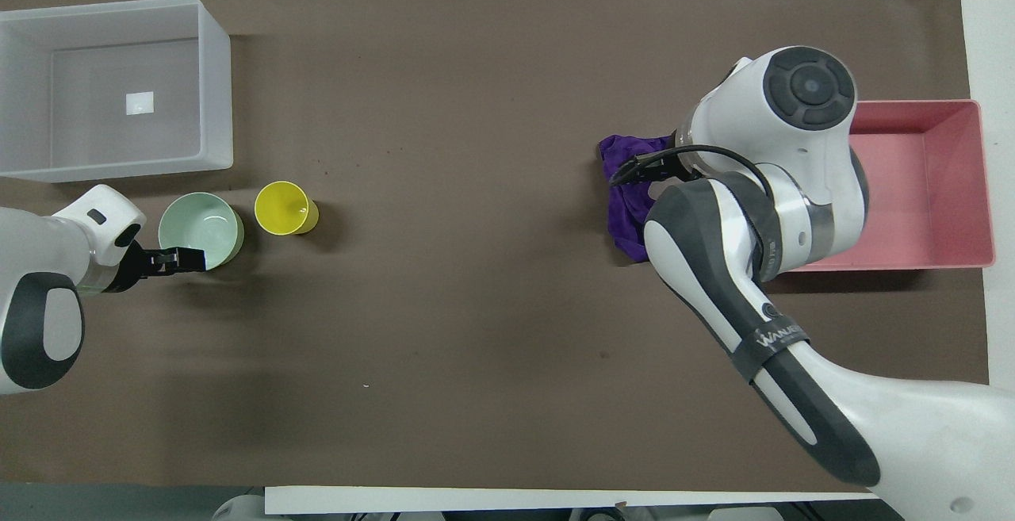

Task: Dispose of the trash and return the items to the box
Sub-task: 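Reach the left gripper to the green bowl while the right gripper grasps the cloth, then lift the bowl into the clear box while the right gripper carries the cloth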

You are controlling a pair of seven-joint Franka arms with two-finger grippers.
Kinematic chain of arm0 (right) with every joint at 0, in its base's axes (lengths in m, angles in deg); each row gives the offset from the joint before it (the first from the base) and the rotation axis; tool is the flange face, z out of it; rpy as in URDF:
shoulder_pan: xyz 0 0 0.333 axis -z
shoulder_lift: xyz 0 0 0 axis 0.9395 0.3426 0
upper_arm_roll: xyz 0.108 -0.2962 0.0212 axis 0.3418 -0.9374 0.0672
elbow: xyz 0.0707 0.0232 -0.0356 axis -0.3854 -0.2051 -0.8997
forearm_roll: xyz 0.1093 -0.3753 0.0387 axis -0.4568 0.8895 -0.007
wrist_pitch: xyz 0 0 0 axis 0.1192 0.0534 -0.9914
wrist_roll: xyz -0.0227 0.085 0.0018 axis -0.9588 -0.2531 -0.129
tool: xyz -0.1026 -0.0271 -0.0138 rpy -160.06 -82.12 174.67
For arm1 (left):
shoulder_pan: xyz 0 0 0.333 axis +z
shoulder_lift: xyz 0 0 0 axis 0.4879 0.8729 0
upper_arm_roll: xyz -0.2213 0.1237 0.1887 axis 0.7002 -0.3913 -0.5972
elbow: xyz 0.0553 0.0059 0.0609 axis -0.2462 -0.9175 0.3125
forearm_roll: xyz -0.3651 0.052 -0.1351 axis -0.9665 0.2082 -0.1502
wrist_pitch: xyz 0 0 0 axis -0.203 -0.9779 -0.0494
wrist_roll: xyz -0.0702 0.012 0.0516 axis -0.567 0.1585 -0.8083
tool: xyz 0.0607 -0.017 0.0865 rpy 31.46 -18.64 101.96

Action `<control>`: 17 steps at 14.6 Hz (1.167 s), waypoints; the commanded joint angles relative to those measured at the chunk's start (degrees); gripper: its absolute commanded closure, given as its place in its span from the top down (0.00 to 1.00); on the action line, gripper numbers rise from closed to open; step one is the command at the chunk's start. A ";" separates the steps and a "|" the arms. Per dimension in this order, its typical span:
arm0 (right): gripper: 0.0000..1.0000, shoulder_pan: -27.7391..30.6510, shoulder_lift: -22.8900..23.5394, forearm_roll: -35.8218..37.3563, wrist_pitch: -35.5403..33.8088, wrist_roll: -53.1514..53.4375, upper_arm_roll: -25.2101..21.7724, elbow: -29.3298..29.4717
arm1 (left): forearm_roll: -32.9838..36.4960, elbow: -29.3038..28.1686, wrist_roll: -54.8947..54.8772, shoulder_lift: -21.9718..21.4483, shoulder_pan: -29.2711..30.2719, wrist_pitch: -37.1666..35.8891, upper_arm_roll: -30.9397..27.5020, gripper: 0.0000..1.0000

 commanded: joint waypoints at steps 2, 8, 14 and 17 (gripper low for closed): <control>0.95 -1.02 4.21 -0.61 7.03 0.51 -0.16 -2.00 | -0.18 0.78 -1.84 4.60 1.52 4.44 0.22 0.00; 0.41 -0.93 8.00 -0.61 10.57 0.16 -0.16 -2.18 | -0.27 17.97 -1.23 4.61 1.71 -16.42 -0.04 0.00; 0.01 -0.14 5.47 -0.61 6.19 0.95 -0.34 -0.08 | -1.32 32.24 -1.84 5.13 3.99 -28.18 -0.48 0.00; 0.00 1.61 0.11 -0.52 -0.21 0.87 -0.69 0.89 | -8.34 41.16 -1.05 14.76 6.62 -21.14 -0.57 0.00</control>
